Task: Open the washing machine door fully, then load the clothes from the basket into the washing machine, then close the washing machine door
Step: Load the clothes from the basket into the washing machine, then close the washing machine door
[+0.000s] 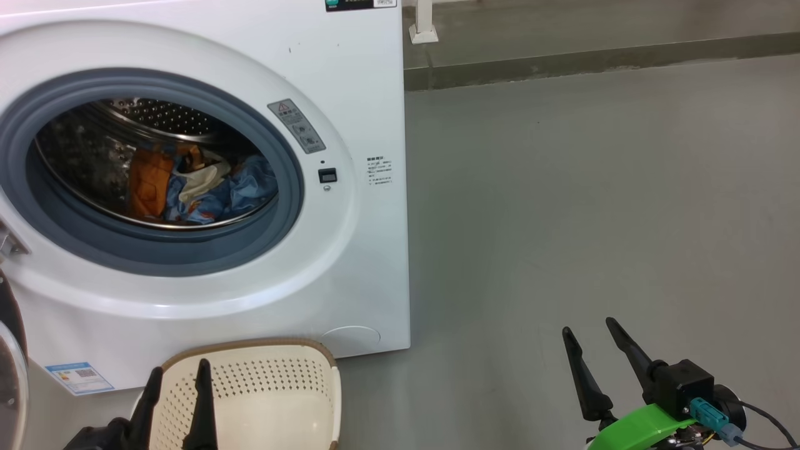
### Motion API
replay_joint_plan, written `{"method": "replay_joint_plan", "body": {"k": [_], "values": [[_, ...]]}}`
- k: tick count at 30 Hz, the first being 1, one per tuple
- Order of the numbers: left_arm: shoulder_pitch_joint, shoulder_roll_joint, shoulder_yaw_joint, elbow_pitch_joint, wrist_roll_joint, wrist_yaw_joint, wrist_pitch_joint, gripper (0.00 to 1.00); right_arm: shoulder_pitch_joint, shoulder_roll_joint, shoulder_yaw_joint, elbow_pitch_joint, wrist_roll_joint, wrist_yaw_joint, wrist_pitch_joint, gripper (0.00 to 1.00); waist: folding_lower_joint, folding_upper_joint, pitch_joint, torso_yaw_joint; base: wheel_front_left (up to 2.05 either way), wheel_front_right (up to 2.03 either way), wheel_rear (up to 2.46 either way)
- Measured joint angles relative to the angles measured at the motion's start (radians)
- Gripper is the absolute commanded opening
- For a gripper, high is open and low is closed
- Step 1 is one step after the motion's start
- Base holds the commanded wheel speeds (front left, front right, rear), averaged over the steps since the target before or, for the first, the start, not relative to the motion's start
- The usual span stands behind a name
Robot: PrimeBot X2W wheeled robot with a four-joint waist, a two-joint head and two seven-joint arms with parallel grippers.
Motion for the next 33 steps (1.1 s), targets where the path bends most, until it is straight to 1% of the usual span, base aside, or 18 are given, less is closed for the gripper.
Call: {"method": "replay_joint_plan", "body": {"k": [3,12,33], "values": [[0.0,-0.002,0.006,0.0,0.007,-0.007,0.0,1.0,0.0,0.0,0.001,0.0,0.0,0.0,0.0,1.0,0.0,0.0,-0.001,-0.001,0.0,0.0,0.0],[0.0,-0.012,0.015,0.002,0.033,-0.009,0.0,1.0,0.0,0.0,0.004,0.001,0.0,0.0,0.0,1.0,0.0,0.0,-0.001,-0.005,0.0,0.0,0.0],[-0.001,-0.025,0.018,0.012,0.044,-0.016,0.0,1.0,0.0,0.0,0.005,0.001,0.0,0.0,0.0,1.0,0.0,0.0,0.0,0.002,0.0,0.0,0.0]]}}
